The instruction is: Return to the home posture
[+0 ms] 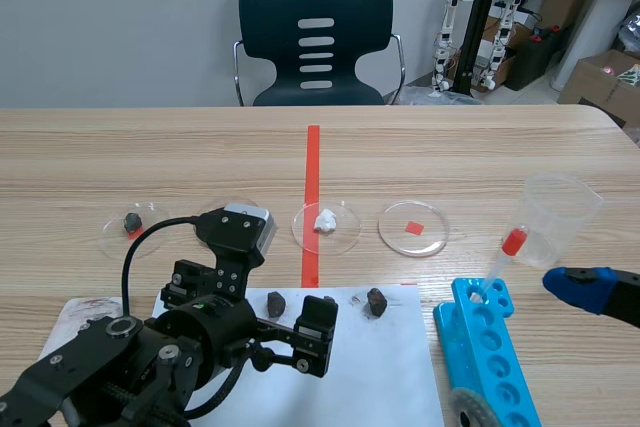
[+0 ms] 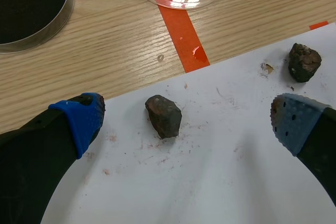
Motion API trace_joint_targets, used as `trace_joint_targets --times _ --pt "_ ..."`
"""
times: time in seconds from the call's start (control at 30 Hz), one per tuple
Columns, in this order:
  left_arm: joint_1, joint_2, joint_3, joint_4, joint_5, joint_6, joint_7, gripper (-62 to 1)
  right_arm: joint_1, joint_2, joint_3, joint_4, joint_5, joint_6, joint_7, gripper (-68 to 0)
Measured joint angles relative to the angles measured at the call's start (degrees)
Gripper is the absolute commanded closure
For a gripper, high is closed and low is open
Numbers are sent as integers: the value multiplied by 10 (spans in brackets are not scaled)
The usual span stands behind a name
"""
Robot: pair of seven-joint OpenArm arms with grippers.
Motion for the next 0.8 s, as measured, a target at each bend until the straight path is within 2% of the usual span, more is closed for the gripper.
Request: trace_joint_targets --times 0.43,0.53,0.7,0.8 --pt "0 0 0 0 0 0 0 -623 0 0 0 0 0 0 0 -591" --pt "0 0 0 0 17 0 0 -623 0 0 0 0 0 0 0 -591" --pt "0 0 0 0 17 0 0 -623 0 0 0 0 0 0 0 -591" --pt "10 -4 0 27 45 0 1 -623 0 0 0 0 0 0 0 -591"
